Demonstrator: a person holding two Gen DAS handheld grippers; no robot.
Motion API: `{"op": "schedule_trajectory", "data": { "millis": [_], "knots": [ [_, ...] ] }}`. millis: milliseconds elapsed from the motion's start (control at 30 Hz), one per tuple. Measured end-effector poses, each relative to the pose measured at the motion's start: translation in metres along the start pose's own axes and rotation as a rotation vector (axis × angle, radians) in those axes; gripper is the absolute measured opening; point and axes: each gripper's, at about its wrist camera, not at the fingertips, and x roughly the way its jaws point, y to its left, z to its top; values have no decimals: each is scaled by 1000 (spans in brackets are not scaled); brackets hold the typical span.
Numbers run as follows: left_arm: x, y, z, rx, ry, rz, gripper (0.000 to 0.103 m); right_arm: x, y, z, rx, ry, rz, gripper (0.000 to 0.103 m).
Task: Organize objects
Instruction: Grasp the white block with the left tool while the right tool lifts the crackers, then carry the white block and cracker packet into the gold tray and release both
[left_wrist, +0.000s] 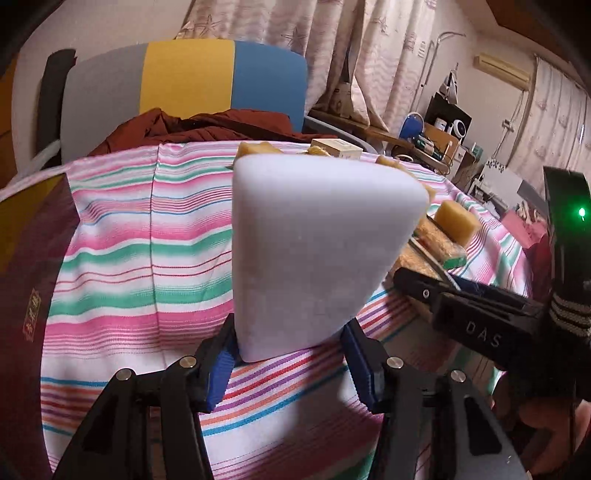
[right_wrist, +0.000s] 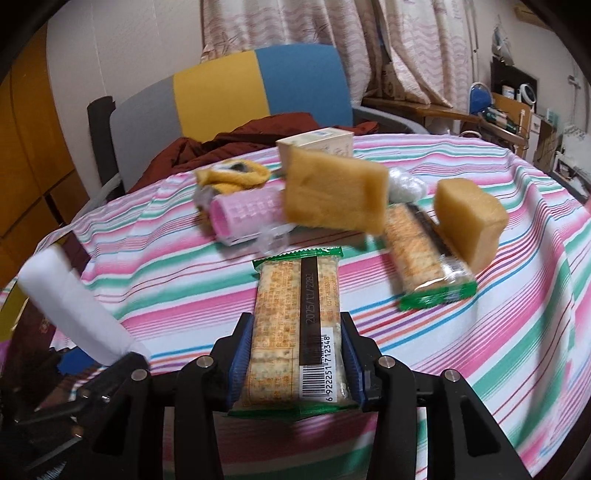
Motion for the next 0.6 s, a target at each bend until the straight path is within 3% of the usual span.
{"op": "schedule_trajectory", "data": {
  "millis": [267,600],
  "knots": [
    [-18,13,-1,-120,23,-51,53,-12,6,-5,50,47,29,44],
    [-64,13,-12,-97,8,-82,53,-30,39,-10,11,59,91,44]
  ]
}}
